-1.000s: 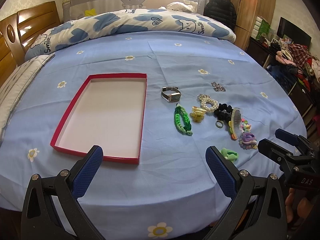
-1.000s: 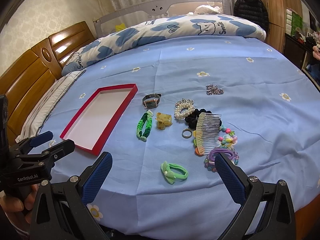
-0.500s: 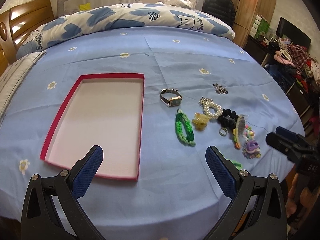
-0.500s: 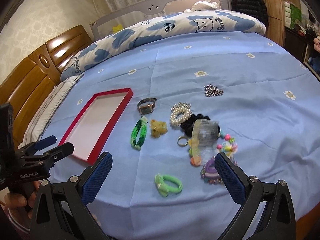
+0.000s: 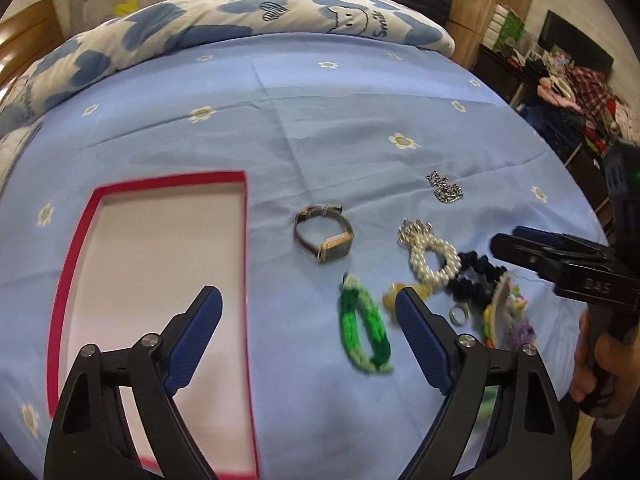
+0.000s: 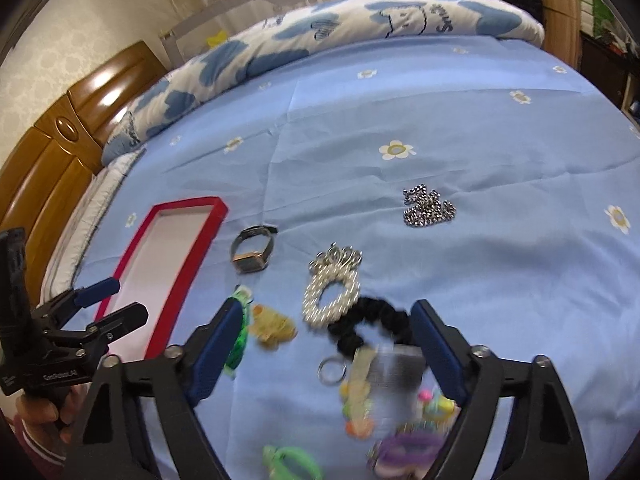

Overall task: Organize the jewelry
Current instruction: 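Grasp the gold watch with the left tool while the right tool grasps the pearl crown bracelet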

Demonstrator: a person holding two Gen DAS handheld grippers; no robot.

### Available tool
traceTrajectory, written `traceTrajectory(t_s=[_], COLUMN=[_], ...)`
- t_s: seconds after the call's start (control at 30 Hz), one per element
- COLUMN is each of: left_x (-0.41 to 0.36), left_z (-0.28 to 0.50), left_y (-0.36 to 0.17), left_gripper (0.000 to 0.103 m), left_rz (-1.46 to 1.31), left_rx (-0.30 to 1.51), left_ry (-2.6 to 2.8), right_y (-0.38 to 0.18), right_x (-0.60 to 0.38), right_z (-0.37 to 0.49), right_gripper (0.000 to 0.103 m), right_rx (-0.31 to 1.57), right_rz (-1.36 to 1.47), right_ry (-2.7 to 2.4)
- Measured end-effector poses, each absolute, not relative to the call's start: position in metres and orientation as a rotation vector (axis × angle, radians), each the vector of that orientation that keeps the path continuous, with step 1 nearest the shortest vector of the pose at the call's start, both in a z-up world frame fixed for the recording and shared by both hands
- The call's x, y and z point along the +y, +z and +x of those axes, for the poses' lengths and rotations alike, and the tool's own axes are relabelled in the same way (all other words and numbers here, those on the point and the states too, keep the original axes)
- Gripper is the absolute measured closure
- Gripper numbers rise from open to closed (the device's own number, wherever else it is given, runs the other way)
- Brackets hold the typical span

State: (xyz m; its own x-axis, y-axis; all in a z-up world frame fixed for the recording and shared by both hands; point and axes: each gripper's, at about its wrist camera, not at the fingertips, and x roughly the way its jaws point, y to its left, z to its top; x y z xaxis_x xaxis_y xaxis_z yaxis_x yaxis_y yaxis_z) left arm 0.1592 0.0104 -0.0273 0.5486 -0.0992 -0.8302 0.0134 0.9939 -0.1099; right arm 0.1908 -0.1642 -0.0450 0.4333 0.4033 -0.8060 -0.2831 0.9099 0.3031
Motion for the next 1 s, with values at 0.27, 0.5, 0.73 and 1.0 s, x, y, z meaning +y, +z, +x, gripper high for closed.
traceTrajectory(t_s=[0.27,0.5,0.73,1.0], left_x=[-0.007,-0.026,-0.031,-0.028], left_z=[0.212,0.237,0.247,0.246], left_y=[-0.055,-0.083,-0.103,-0.103], left_gripper=[0.024,0.037,0.061,0.091], left_rz=[-0.005,0.084,0.122,0.068], left_rx=[1.048,1.112,1.164,1.164], left_ry=[-0.131,-0.192,-0.193,-0.233], right_y=[-0.085,-0.111,-0.119,-0.116], right_x=[-0.155,-0.148,-0.147,-0.154], right_z=[0.236,0.248,0.251,0.247], right_gripper=[0.054,0.063,0.084,0.092], right_rx=[1.182,1.263,1.285,1.252], right_rz=[0.116,0.113,0.094,0.133], right_ry=[0.461,0.495,0.509,0.515])
